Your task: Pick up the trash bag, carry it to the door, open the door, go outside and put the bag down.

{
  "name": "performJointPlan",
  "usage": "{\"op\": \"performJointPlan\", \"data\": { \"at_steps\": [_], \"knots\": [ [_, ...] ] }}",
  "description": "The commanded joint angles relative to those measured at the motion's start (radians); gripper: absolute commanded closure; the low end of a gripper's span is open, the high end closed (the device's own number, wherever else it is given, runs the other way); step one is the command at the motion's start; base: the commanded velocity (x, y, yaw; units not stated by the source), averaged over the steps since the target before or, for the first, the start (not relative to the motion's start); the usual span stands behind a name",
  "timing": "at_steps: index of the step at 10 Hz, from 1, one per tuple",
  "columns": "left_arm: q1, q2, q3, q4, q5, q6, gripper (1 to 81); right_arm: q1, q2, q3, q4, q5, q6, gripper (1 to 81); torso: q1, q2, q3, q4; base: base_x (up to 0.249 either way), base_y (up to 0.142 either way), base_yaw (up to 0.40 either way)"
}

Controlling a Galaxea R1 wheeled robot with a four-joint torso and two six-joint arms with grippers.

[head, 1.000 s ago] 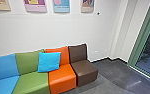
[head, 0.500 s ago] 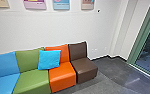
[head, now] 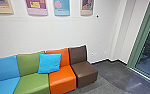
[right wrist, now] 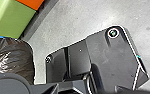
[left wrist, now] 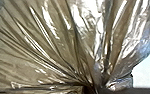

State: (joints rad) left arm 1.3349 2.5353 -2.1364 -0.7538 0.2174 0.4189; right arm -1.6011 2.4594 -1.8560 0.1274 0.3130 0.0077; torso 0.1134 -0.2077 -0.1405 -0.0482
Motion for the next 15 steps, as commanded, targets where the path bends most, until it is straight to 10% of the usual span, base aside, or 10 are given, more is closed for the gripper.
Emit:
{"op": "performJointPlan", "data": {
  "at_steps": [1, 9, 15],
  "knots": [
    [-0.055, 0.023, -0.056, 0.013, 0.1, 0.004, 81.1, 0.032, -0.014, 0.005, -0.019, -0.055, 0.0, 1.0, 0.0, 0.0, -0.001, 0.0, 0.0, 0.0, 0.0],
    [-0.033, 0.191, -0.335, 0.056, 0.091, 0.006, 81.1, 0.049, 0.227, -0.334, -0.029, -0.157, -0.011, 1.0, -0.001, 0.0, 0.006, 0.0, 0.0, 0.0, 0.0],
    [-0.019, 0.194, -0.34, 0.087, 0.036, 0.004, 81.1, 0.057, 0.259, -0.382, -0.026, -0.213, -0.012, 1.0, -0.001, 0.0, 0.006, 0.0, 0.0, 0.0, 0.0]
  ]
}}
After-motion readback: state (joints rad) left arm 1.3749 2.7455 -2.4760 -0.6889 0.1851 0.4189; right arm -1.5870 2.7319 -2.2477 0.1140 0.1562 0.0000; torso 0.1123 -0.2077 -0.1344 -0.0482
